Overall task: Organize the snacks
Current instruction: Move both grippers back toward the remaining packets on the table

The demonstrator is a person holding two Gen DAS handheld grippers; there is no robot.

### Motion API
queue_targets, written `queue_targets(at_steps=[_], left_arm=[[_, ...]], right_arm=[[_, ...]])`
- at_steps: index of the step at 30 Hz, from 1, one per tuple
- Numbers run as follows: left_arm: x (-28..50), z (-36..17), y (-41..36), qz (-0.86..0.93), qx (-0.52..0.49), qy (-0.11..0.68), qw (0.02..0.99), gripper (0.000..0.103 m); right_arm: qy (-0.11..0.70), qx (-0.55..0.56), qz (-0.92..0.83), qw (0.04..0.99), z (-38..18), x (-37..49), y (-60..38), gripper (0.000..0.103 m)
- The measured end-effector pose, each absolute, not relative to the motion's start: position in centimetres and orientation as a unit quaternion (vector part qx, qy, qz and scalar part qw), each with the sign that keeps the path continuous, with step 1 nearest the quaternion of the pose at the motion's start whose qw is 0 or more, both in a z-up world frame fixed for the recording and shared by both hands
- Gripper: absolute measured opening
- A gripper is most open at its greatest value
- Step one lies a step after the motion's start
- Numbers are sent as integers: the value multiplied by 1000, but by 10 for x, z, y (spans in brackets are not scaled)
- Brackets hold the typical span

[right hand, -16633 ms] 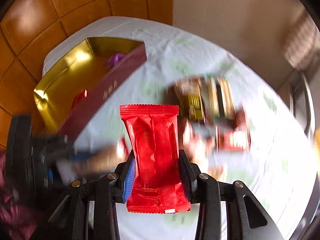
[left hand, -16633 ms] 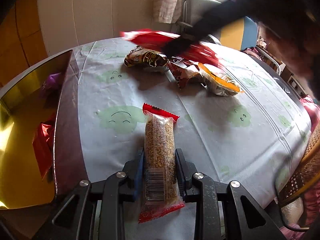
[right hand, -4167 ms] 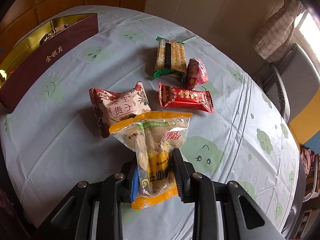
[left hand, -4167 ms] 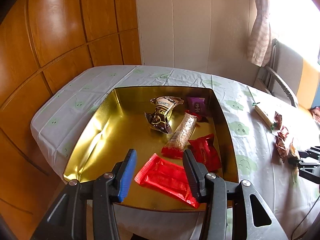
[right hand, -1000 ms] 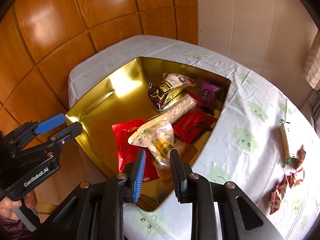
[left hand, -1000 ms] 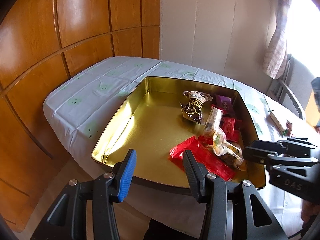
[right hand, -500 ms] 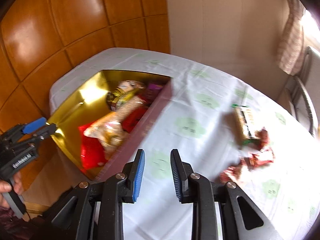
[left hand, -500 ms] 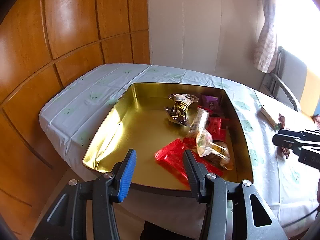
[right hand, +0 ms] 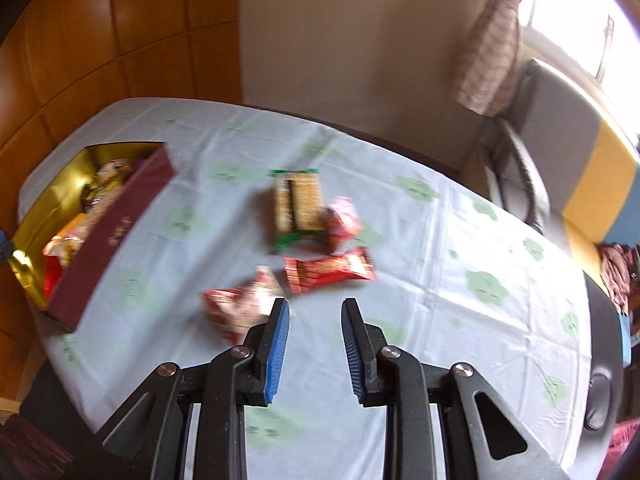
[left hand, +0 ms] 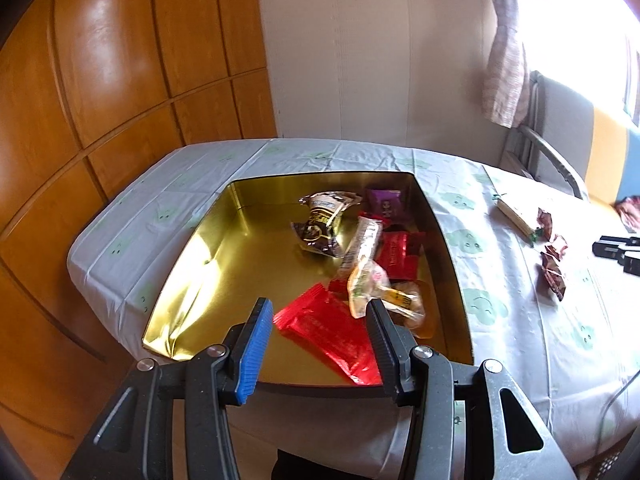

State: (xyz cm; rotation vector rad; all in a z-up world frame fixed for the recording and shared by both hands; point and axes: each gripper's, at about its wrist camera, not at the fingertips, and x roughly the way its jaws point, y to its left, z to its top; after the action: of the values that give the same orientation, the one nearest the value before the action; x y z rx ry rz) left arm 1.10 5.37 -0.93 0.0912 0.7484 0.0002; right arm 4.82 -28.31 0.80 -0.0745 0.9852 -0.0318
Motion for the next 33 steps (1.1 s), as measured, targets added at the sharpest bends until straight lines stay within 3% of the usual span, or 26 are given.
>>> queue_targets(at_steps=[14, 33], left_arm=[[22, -5, -4, -47, 105, 365, 924, 49], [26, -15, -70, -113, 144, 377, 908, 49]], right_arm=[[502, 115, -129, 847, -25, 35, -399, 30], [495, 141, -146, 845, -21, 35, -406, 31]])
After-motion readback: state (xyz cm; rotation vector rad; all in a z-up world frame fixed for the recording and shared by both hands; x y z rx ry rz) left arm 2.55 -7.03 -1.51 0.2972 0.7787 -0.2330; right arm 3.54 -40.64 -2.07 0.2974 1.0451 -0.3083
